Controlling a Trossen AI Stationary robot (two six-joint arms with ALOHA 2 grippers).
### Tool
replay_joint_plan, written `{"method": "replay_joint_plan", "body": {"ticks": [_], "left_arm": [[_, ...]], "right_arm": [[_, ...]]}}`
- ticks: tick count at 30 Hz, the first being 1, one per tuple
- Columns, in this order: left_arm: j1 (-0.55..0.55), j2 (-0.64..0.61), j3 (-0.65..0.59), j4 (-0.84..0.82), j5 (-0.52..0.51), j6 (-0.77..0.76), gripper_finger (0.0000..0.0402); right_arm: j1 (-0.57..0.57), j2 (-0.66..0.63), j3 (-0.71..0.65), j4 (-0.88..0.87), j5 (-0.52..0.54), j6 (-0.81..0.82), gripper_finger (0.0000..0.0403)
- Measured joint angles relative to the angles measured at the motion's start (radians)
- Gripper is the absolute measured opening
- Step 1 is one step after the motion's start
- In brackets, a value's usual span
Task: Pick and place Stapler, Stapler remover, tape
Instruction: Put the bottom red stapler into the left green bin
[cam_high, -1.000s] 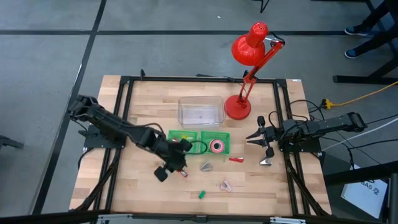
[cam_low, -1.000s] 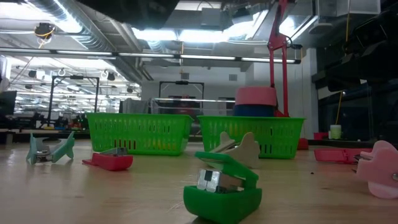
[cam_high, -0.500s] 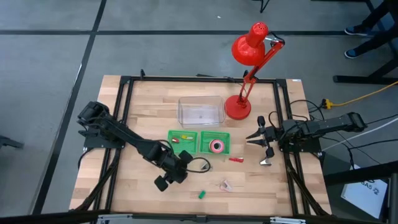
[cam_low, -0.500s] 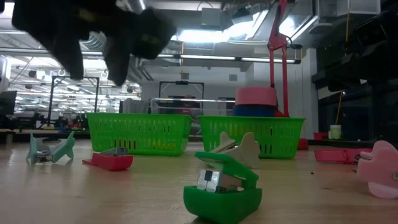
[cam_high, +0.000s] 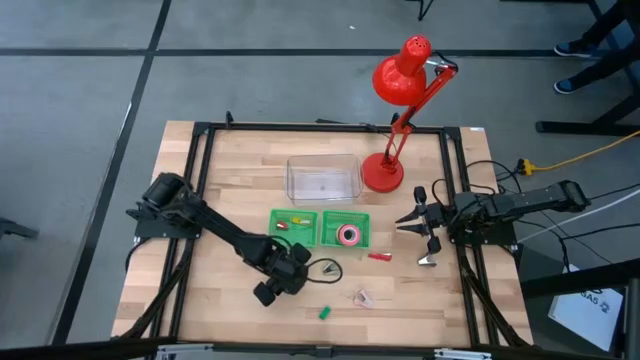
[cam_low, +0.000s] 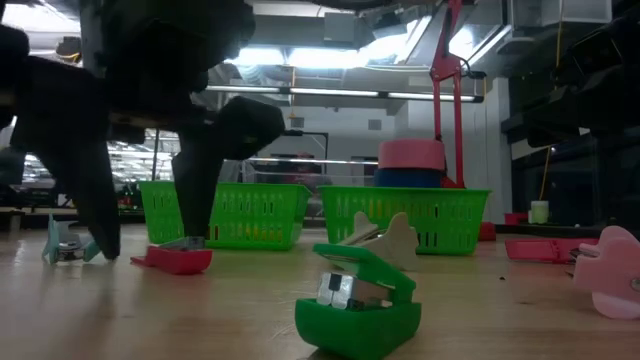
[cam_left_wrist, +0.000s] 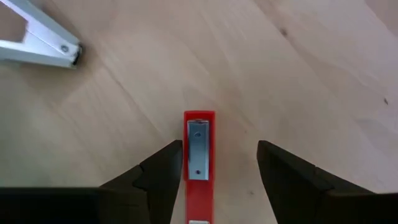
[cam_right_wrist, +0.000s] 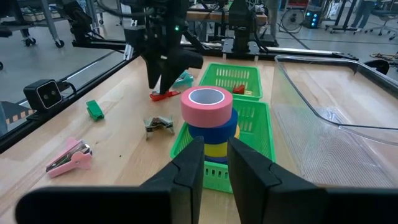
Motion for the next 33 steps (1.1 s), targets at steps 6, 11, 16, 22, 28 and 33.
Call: {"method": "replay_joint_plan", "body": {"ticks": [6,11,16,22,28,33], "left_arm": [[0.000,0.006,0.000,0.002,-0.056,0.000,0.0202],[0.005,0.006,0.000,0.002,-0.057,0.000,0.0194],[0.005,0.006,0.000,0.003,-0.036,0.000,0.0164],[0.005,0.006,0.000,0.022,-0.021,0.000,0.0090],[0.005,0.003,0.001,0.034,-0.021,-0.007,0.0017],[0.005,0.009,-0.004,0.018,-0.019,-0.009,0.0002]], "right_arm": [[0.000,0.000,0.000,0.000,0.000,0.000,0.0072],[0.000,0.000,0.000,0.000,0.000,0.000,0.0072],[0.000,0.000,0.000,0.000,0.000,0.000,0.0072],[0.000,0.000,0.000,0.000,0.000,0.000,0.0072],[0.000,0.000,0.000,0.000,0.000,0.000,0.0072],[0.000,0.000,0.000,0.000,0.000,0.000,0.0072]]}}
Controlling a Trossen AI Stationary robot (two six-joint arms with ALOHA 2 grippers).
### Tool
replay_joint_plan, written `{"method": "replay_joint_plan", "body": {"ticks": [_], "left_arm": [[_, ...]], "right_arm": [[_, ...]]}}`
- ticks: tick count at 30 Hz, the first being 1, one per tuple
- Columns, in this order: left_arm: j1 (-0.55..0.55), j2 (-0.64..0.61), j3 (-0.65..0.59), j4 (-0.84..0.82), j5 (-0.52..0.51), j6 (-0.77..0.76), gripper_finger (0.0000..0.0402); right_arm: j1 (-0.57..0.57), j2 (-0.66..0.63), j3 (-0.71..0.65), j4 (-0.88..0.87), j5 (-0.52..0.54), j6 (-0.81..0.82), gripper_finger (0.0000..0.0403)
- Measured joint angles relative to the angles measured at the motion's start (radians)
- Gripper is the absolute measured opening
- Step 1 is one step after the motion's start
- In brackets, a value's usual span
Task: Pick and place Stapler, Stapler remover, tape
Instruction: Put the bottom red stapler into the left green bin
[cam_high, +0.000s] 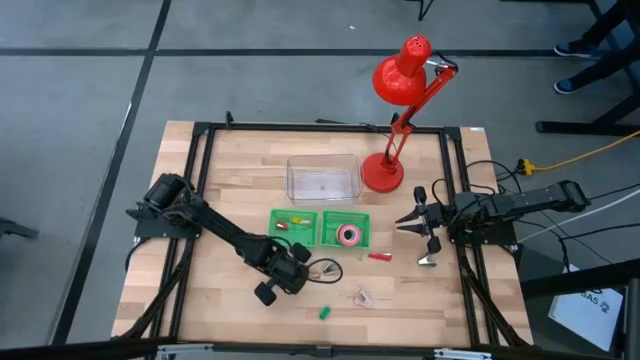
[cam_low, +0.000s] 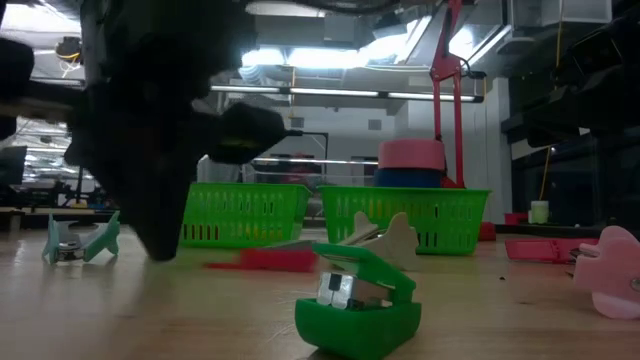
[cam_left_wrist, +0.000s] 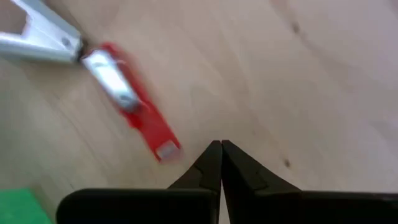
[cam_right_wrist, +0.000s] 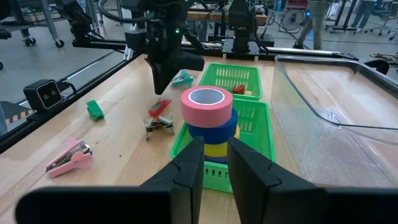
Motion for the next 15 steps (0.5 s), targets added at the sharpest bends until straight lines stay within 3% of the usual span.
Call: {"method": "replay_joint_plan", "body": {"ticks": [10,15], "left_arm": [[0.000,-0.002,0.003,0.011,-0.001,-0.033,0.0001],[0.013,-0.003,0.003,0.025,-0.050,-0.090,0.0013]], "right_arm": [[0.000,0.000,0.000,0.000,0.000,0.000,0.0072],[0.000,0.000,0.000,0.000,0.000,0.000,0.0072]]}}
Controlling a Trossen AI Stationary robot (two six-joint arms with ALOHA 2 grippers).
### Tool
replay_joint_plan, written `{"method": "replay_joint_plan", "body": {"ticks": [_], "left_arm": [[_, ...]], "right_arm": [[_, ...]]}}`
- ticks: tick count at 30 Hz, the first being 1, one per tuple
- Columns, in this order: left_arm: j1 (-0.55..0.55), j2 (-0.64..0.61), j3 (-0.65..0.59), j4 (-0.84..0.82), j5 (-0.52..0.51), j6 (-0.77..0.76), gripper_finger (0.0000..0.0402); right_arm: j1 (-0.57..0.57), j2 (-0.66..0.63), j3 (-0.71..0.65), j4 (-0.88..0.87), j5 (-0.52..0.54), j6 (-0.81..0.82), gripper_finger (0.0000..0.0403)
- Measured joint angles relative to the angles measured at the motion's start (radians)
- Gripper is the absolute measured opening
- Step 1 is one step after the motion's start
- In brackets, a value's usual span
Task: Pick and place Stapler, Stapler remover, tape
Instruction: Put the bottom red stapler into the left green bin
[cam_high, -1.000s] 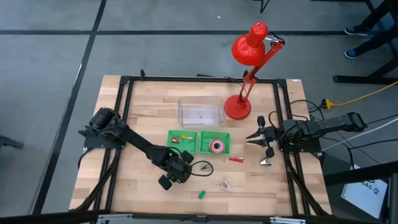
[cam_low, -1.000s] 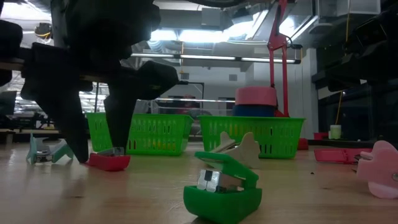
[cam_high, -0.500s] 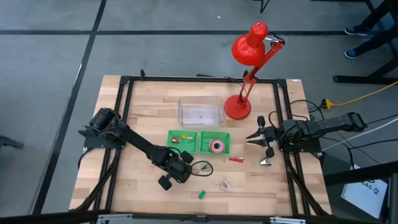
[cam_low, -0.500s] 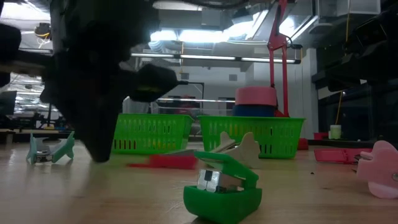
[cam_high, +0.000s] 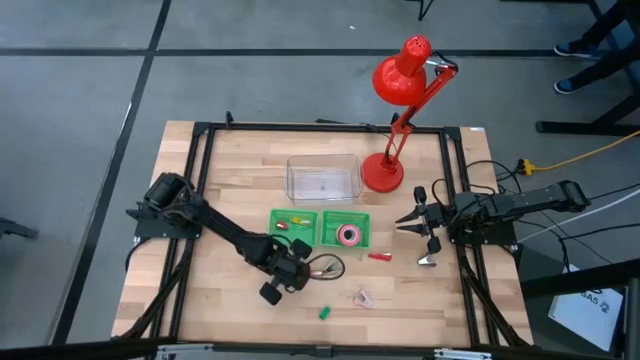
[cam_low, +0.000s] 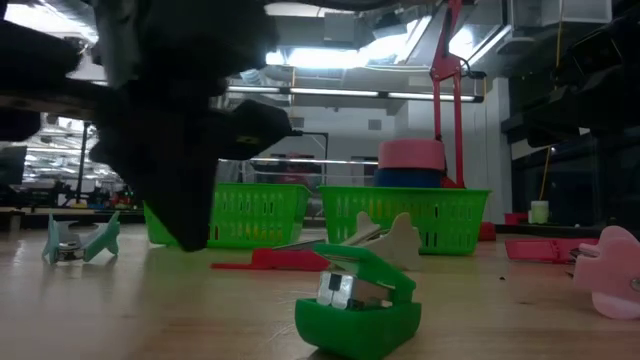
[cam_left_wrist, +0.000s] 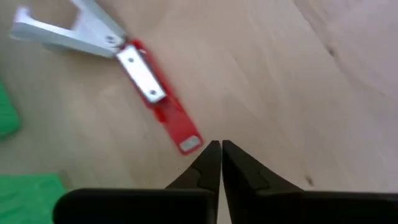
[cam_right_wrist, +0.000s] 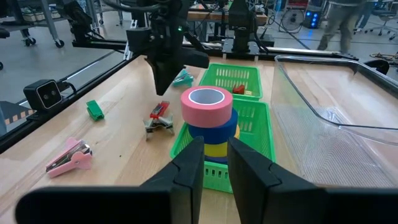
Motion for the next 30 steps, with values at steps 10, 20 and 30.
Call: {"method": "replay_joint_plan", "body": {"ticks": [10,20,30], "left_arm": [[0.018,-0.024,0.001,0.150,0.006,-0.051,0.0118],[0.041,0.061,0.005,0.179,-0.015,-0.195,0.0188],[0.047,0.078,0.001,0.210,-0.075,-0.217,0.0179]], "right_arm": [[0.000,0.000,0.000,0.000,0.000,0.000,0.0072],[0.000,0.000,0.000,0.000,0.000,0.000,0.0072],[0.000,0.000,0.000,0.000,0.000,0.000,0.0072]]}}
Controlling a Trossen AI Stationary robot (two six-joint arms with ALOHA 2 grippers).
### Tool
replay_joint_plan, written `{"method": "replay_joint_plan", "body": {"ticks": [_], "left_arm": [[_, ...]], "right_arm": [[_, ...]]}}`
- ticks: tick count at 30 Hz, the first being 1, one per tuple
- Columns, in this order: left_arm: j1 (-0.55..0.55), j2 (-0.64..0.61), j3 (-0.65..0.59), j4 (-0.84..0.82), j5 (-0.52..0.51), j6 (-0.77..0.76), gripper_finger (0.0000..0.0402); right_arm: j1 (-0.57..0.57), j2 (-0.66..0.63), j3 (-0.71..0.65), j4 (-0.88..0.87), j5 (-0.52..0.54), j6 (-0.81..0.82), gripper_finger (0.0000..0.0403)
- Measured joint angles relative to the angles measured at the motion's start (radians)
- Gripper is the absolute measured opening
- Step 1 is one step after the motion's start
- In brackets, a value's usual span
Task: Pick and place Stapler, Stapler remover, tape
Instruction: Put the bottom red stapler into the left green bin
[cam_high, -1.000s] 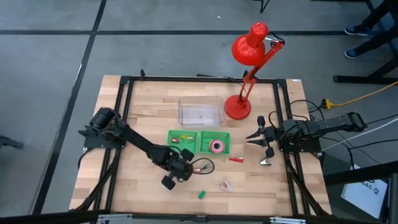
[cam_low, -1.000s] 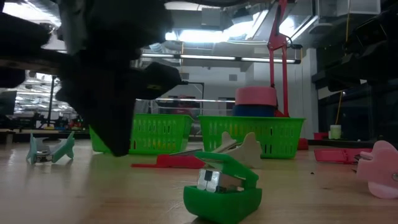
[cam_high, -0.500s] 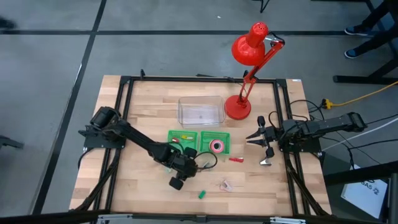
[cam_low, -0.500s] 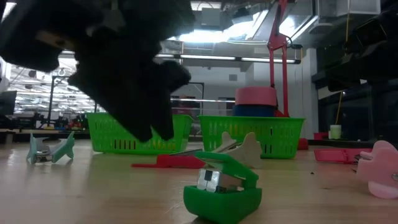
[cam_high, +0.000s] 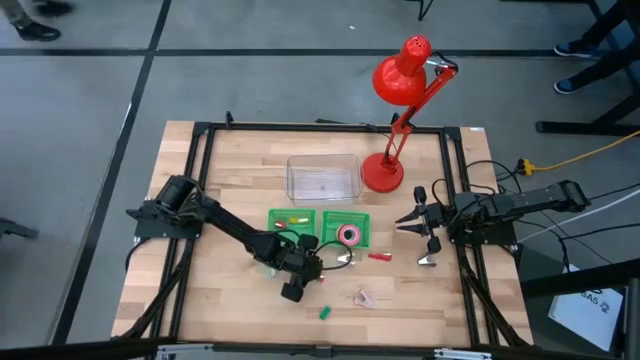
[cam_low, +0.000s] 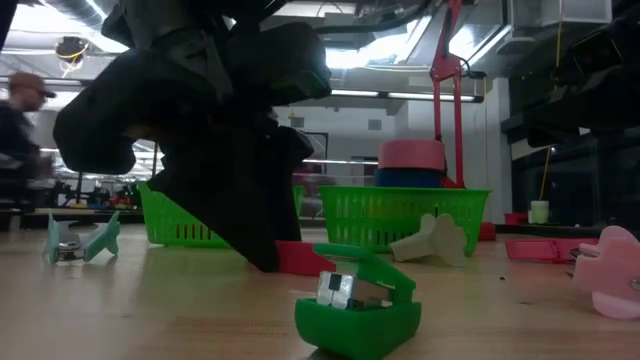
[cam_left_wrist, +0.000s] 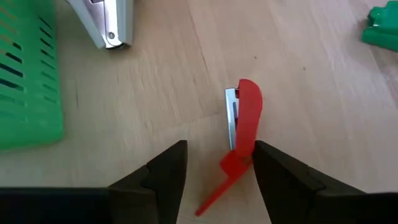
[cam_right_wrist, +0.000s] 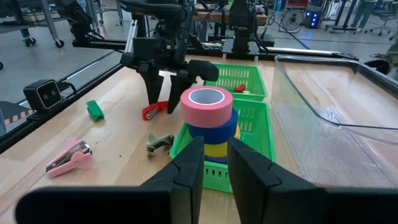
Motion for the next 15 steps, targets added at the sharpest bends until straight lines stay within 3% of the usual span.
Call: {"method": "replay_joint_plan", "body": {"ticks": [8,15], "left_arm": [[-0.001,0.004,0.000,0.012,0.046,0.068,0.0152],[-0.010,0.017,0.003,0.015,0.074,0.064,0.0051]], "right_arm": [[0.000,0.000,0.000,0.000,0.000,0.000,0.0072],[0.000,0.000,0.000,0.000,0.000,0.000,0.0072]]}}
